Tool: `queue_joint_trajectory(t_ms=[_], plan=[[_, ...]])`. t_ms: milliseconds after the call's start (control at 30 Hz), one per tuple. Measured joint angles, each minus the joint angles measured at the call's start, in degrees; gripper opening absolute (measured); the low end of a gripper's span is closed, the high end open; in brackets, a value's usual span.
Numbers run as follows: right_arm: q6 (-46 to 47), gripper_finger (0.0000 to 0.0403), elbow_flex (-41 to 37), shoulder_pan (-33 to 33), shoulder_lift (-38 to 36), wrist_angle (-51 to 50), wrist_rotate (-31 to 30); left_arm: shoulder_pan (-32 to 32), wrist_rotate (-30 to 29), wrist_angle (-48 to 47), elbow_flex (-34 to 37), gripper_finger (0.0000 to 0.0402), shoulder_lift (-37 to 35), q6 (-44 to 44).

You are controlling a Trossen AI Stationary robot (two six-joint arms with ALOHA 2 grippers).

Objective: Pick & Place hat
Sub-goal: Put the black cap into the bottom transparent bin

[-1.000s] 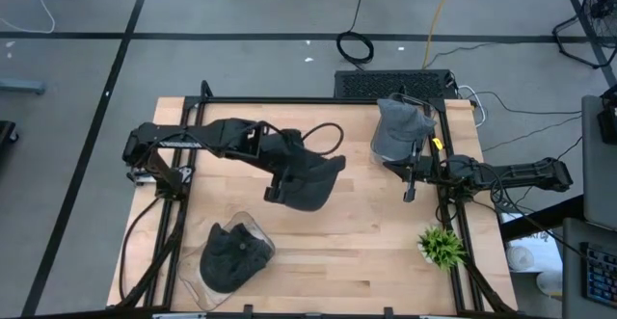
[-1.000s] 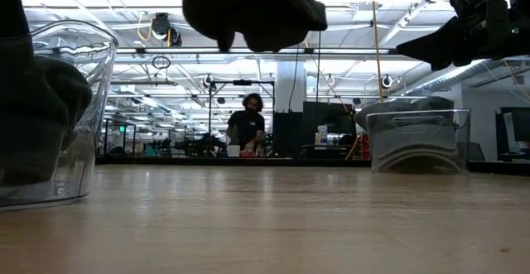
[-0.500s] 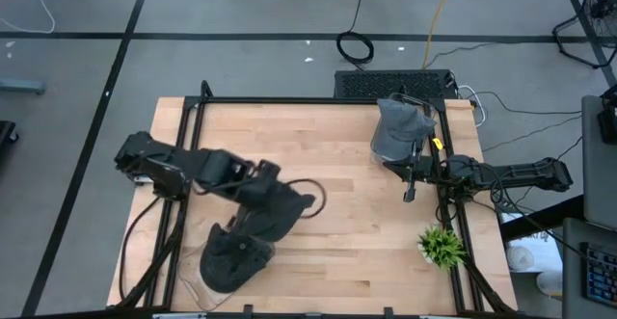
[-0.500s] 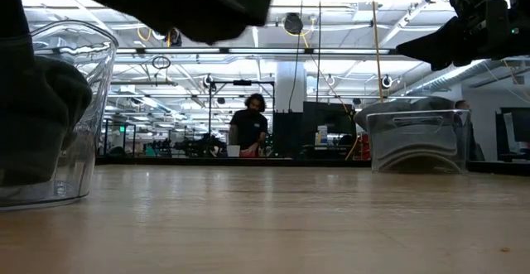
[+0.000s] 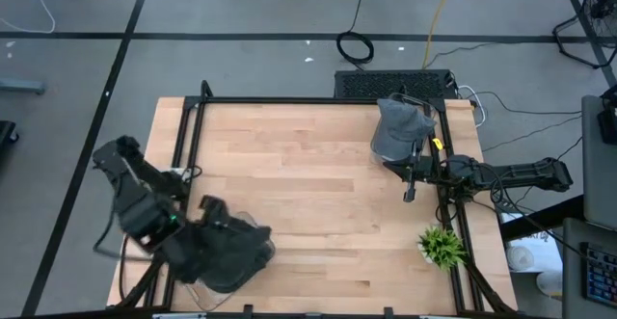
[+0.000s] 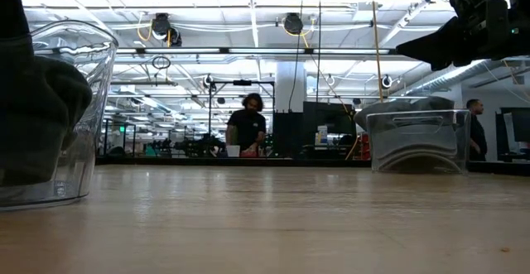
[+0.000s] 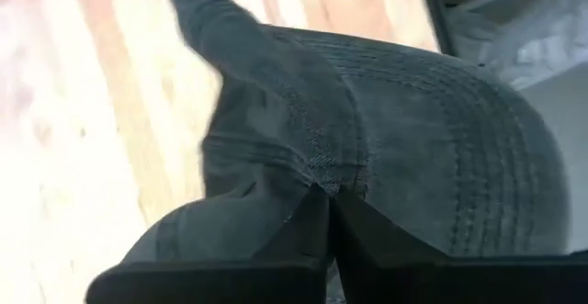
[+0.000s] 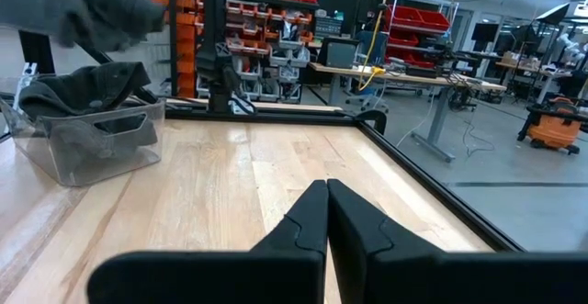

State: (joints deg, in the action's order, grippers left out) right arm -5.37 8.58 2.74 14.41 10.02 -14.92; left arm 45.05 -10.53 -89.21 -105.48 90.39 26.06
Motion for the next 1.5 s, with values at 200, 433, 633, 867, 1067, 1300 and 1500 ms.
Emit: queue_joint_trajectory(t_ms=[200,433,633,867,1067,1300,1500], plan=[[-0.01,0.0000,0.00,0.00,0.00,0.01,0.00,7.76,-5.29,2.58,3.86,0.0004,0.92,11.27],[-0.02,0.0000,0.00,0.00,0.00,0.02,0.00,12.06,-5.06,6.20,14.56,0.0005,0.88,17.62],[0.00,0.0000,0.00,0.00,0.00,0.01,0.00,13.79,-1.11,9.18,24.83,0.0009,0.83,21.72],[-0.01,0.0000,-0.01,0.00,0.00,0.01,0.00,15.34,-1.56,21.56,31.11,0.0010,0.75,13.76],[0.00,0.0000,0.00,-0.01,0.01,0.02,0.00,16.30,2.20,23.08,34.77,0.0012,0.72,16.56],[-0.01,0.0000,0.00,0.00,0.00,0.00,0.00,17.15,3.70,23.38,36.61,0.0016,0.74,23.68],[-0.02,0.0000,0.00,0.00,0.00,0.02,0.00,16.54,4.63,23.14,35.67,0.0064,0.66,27.54]])
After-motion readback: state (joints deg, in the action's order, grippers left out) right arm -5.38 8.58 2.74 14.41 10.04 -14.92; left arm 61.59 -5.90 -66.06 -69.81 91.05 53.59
